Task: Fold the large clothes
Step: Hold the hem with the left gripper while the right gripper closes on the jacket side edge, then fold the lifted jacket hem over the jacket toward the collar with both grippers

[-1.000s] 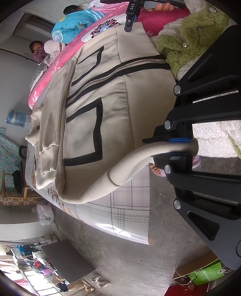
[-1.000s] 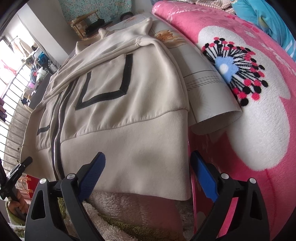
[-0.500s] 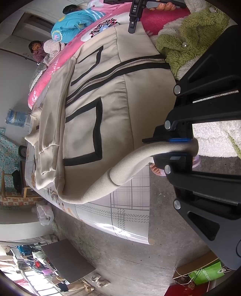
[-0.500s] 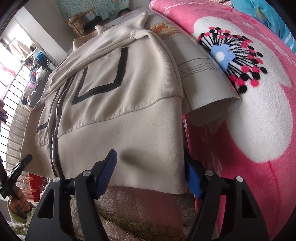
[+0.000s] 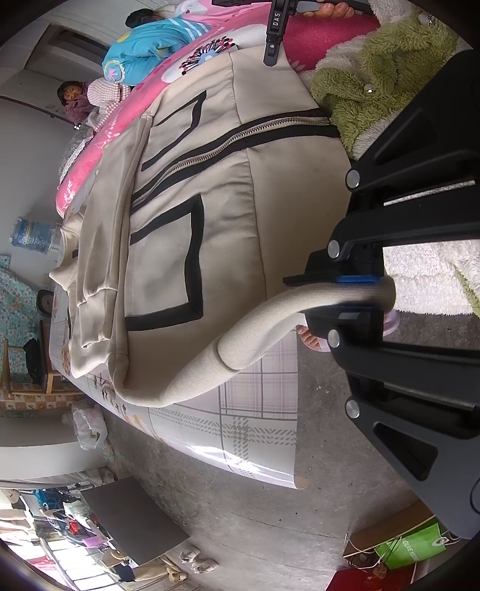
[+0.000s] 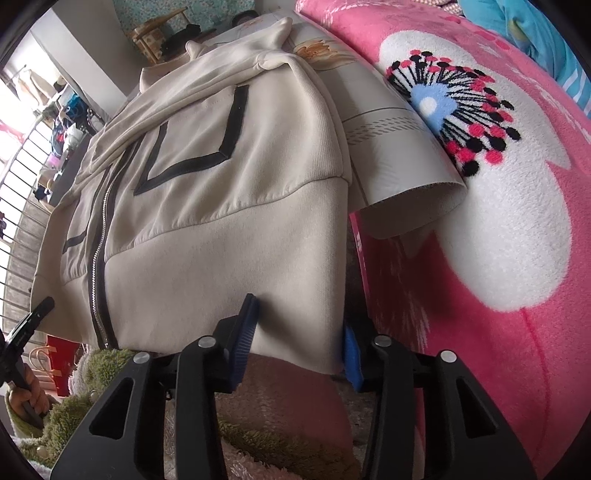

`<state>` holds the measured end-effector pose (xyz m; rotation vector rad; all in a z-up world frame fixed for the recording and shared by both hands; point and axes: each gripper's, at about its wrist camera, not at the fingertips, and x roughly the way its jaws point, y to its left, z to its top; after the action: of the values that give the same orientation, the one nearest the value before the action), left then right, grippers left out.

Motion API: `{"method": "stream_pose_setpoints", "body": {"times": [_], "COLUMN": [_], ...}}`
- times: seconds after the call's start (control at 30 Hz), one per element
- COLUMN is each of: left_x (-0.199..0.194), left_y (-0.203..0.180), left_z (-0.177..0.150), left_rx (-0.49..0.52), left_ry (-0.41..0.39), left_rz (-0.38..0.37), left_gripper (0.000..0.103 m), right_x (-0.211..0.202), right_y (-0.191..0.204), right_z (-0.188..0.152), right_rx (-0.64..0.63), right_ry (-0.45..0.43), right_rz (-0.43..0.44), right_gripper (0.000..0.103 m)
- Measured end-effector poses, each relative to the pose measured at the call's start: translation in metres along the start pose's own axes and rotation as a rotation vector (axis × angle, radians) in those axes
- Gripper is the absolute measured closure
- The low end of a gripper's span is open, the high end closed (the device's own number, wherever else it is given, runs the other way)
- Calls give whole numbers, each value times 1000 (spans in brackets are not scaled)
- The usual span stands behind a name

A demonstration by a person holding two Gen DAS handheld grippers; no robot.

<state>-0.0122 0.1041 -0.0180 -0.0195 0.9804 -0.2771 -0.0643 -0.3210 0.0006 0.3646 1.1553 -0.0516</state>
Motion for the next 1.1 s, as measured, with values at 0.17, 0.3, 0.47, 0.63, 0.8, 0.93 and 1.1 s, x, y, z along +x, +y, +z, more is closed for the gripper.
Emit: {"method": "stream_pose_setpoints", "body": {"times": [0.17, 0.3, 0.47, 0.63, 0.8, 0.93, 1.1], "left_x": [0, 0, -1, -7, -21, -31, -35], "left_y": [0, 0, -1, -5, -7, -4, -5], "left_z": [0, 0, 0, -1, 6, 19, 44], "left_rx": [0, 1, 0, 15, -2, -35, -59], "left_ry": [-1, -2, -14, -37, -84, -126, -175], "left_rz": [-1, 1, 2, 12, -18, -63, -79], "left_gripper": [96, 96, 96, 96, 97, 98, 98], "right_x": [-2, -7, -21, -40, -59, -65, -69], "right_y": [3, 7, 13, 19, 26, 33, 37], "right_z": [-2, -4, -5, -3, 7, 18, 36], "right_rx": [-16, -35, -63, -69, -71, -90, -96], "right_ry": [5, -4, -27, -70, -136, -171, -216], "right_rz": [-14, -28, -42, -20, 34, 56, 88], "right_gripper": [82, 93, 96, 97, 97, 97, 97]}}
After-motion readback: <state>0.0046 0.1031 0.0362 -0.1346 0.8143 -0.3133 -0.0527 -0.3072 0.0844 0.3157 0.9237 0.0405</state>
